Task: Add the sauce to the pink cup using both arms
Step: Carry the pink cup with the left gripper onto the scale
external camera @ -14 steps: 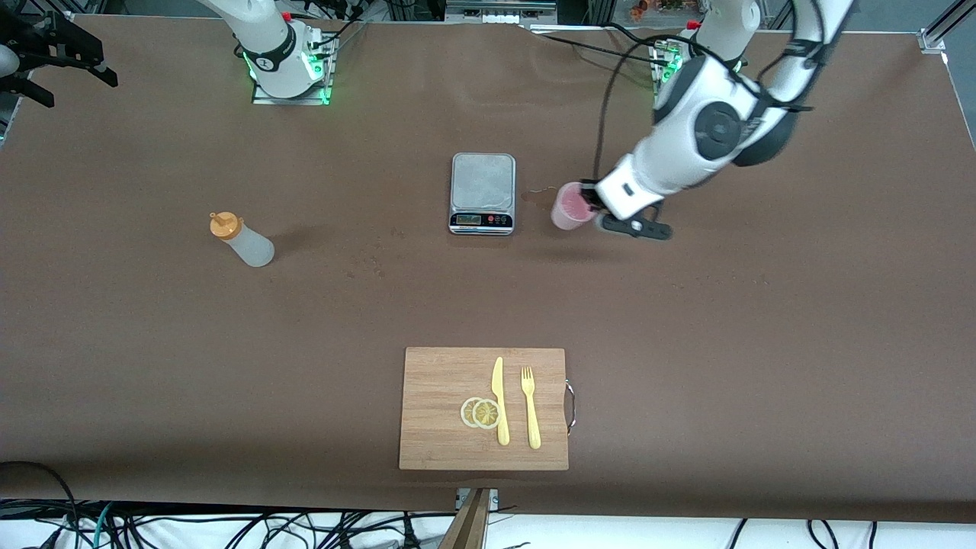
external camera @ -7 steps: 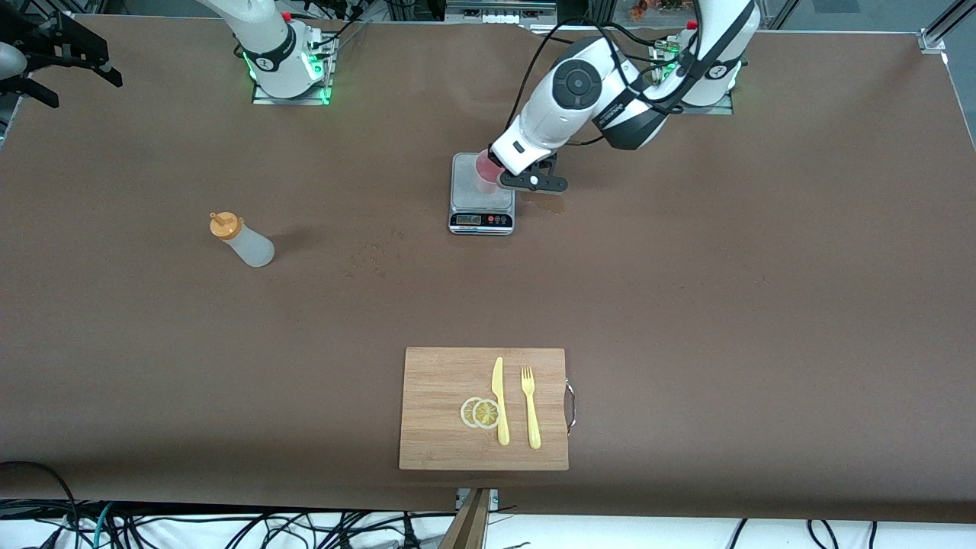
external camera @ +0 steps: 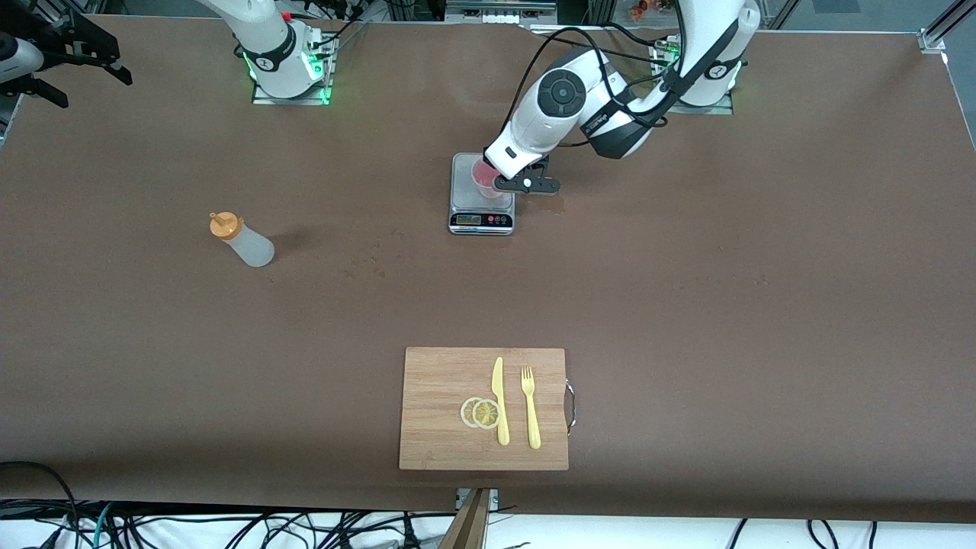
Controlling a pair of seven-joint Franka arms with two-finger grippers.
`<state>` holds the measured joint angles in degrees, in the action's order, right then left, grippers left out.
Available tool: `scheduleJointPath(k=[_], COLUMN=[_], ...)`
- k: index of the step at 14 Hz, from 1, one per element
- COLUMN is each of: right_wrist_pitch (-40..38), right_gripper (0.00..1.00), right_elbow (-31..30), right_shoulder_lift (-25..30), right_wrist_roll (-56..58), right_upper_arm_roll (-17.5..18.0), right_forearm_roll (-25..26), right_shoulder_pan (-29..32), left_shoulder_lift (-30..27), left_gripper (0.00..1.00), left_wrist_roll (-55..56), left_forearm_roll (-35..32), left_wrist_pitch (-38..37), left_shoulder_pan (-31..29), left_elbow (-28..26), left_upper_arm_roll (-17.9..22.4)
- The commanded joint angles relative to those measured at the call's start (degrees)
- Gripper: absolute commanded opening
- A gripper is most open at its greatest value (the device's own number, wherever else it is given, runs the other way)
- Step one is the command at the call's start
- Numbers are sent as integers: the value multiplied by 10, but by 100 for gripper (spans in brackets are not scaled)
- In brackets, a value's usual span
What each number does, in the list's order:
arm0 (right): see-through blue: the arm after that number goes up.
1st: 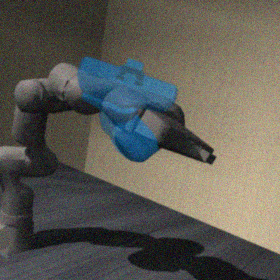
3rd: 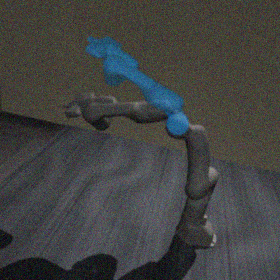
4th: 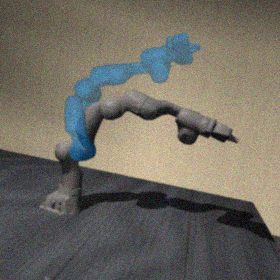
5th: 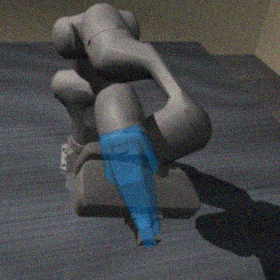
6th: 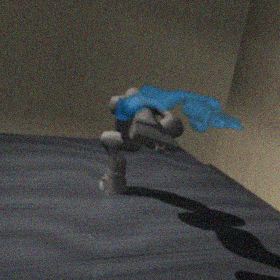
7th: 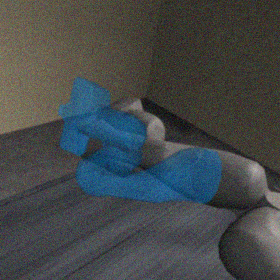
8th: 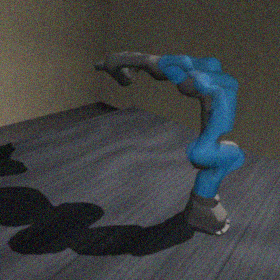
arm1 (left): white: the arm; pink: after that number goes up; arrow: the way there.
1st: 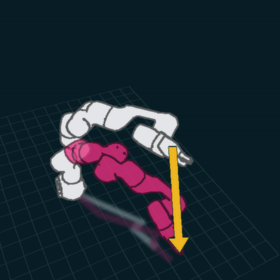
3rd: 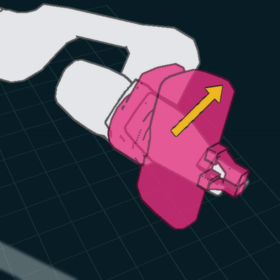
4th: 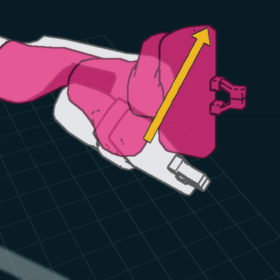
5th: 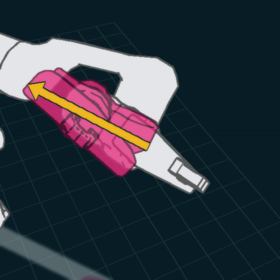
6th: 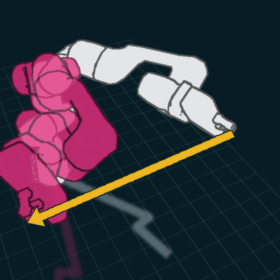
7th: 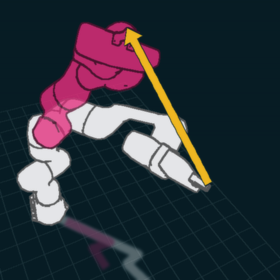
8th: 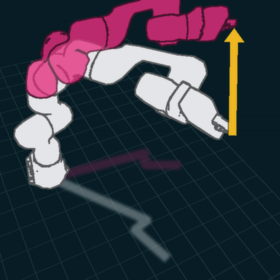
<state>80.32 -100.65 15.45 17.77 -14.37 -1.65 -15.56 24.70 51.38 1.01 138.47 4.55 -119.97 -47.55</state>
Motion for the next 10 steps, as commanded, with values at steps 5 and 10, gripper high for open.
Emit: scheduleJointPath(k=[5,10], right_wrist_pitch=[5,11], right_gripper=[100,100], right_elbow=[-25,-24], right_shoulder_lift=[12,9], right_wrist_roll=[6,6], right_upper_arm_roll=[30,30], right_forearm_roll=[10,10], right_shoulder_pan=[-3,-3], left_shoulder_lift=[-16,-53], left_gripper=[100,100], left_wrist_roll=[17,13], left_forearm_roll=[-19,-20], left_wrist_pitch=[-2,-207], left_shoulder_pan=[-9,-38], left_elbow=[13,137], left_upper_arm_roll=[6,-1])
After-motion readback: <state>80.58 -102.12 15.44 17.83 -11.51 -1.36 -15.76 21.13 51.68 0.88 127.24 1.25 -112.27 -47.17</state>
